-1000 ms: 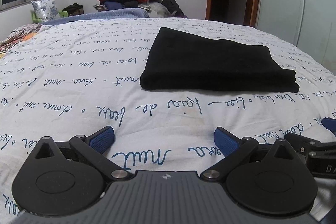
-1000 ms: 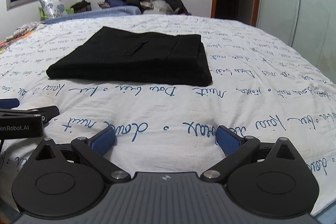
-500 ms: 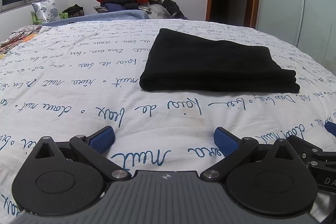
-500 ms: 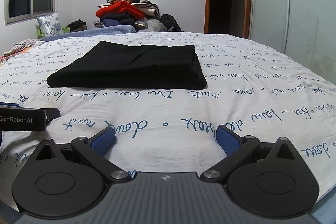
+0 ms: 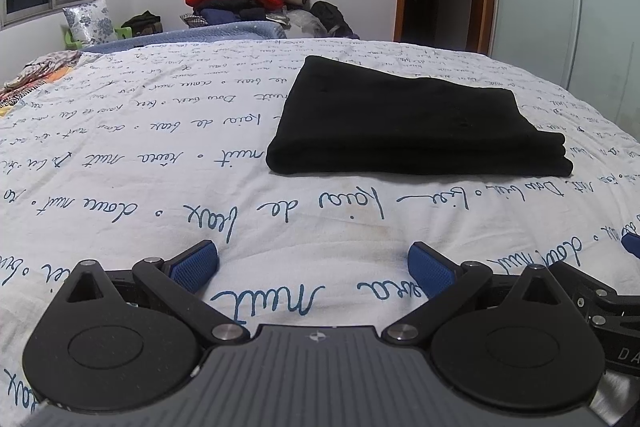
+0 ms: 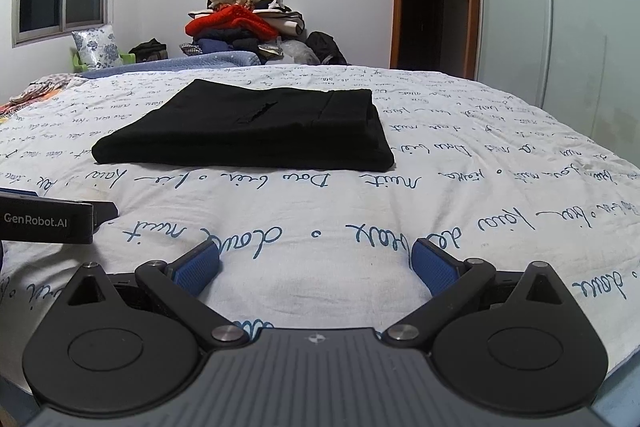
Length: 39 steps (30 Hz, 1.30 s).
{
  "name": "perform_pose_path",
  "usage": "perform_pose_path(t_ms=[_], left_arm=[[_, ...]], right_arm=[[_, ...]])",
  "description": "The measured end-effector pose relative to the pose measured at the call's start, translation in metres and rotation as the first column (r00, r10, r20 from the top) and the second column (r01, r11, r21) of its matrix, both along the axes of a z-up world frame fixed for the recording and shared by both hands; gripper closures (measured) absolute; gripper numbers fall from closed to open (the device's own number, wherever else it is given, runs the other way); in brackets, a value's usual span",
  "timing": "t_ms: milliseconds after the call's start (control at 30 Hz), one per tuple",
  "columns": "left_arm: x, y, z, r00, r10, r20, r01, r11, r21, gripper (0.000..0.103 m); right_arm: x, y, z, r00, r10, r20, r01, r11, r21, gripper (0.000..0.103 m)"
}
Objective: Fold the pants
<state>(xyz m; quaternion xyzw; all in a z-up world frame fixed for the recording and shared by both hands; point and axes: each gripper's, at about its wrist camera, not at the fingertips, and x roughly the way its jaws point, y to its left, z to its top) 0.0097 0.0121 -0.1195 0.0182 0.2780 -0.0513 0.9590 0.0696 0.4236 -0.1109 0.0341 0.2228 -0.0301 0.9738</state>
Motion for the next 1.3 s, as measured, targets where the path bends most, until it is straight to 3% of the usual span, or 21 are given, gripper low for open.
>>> perform_pose_path(t_ms=[300,1300], left_arm=[[0.0,0.0,0.0,1.0,0.001,0.004,-0.001,1.0,-0.003,0.0],[-0.001,0.0,0.001,1.0,0.002,0.007,-0.002,1.0,-0.002,0.0]], right_arm=[[0.019,-0.009,-0.005,1.0,-0.005,0.004,0.005,1.0,-0.004,0.0],[-0.012,-0.039,0.0,1.0,-0.004,0.004,0.004,1.0,-0.008,0.0]])
